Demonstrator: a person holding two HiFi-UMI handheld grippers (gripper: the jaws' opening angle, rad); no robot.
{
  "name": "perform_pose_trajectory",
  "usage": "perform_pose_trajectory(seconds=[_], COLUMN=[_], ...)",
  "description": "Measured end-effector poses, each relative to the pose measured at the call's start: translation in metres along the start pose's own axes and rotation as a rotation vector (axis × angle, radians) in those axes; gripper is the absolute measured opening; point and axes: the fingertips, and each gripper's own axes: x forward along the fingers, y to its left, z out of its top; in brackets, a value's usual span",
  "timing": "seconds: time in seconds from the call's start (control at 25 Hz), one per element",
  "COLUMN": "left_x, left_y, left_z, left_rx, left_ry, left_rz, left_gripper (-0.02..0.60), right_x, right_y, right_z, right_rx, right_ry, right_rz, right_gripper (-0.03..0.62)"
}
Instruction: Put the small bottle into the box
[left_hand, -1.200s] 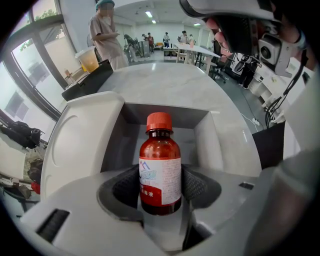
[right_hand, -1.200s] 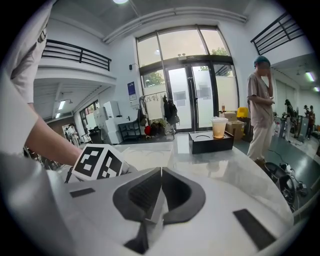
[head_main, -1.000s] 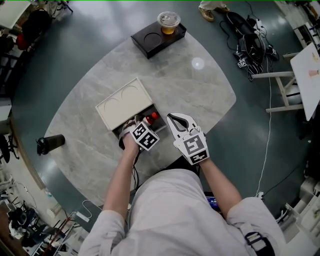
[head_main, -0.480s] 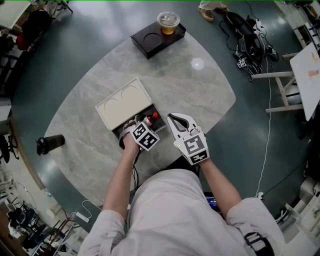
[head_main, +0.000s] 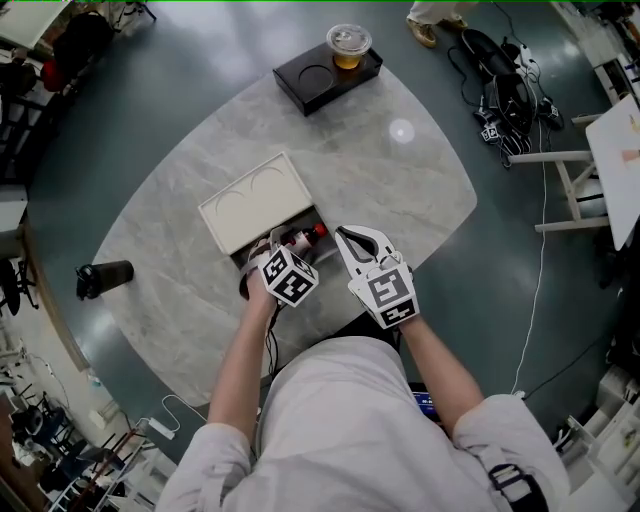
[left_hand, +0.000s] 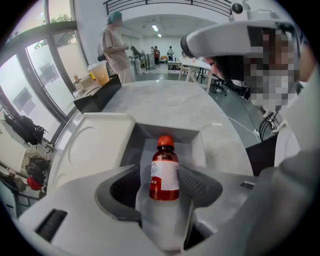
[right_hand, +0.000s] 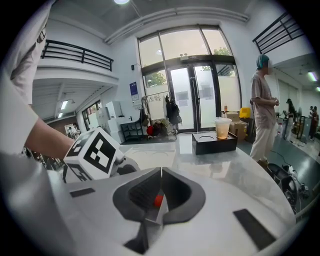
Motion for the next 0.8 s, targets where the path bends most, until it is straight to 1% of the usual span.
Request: perform_pose_trajectory(seconds=[0.08, 0.16, 0.24, 0.32, 0.4, 0.56, 0.68, 0.8], left_x=[-0.012, -0.025, -0.040, -0.057, -0.073, -0.104, -0.127, -0.150], left_y=[0.003, 0.004, 0.004, 0.006, 0.011, 0.023, 0.030, 0.039], left_z=[0.000, -0.002, -0.007, -0.016, -0.029, -0.051, -0.067, -0.074], left_rx=[-0.033, -0.089, -0.169, -0.255, -0.340, -0.491, -0.592, -0.670], left_ry=[-0.031, -0.071, -0.125, -0.176, -0.220, -0.326, -0.373, -0.437], left_rz=[0.012, 0.015, 0.020, 0.043, 0.087, 0.194, 0.266, 0.337], left_gripper=[0.244, 0.242, 0.242, 0.240, 0.220, 0.150, 0.138, 0.114], right_x=[0.001, 0.003, 0.005, 0.007, 0.009, 0.013, 0.016, 0.020], right_y=[0.003, 0.007, 0.013, 0.019, 0.025, 0.040, 0.055, 0.073], right_z=[0.001, 0.002, 0.003, 0.005, 0.006, 0.009, 0.012, 0.017], right_rx=[-0.006, -0.014, -0.019, -0.027, -0.042, -0.065, -0.089, -0.114], right_ry=[-0.001, 0.000, 0.001, 0.004, 0.006, 0.009, 0.008, 0.013], right_rz=[0.009, 0.020, 0.030, 0.045, 0.062, 0.097, 0.127, 0.164], right_gripper=[0.026, 0.026, 0.026, 0.026, 0.026, 0.026, 0.026, 0.026])
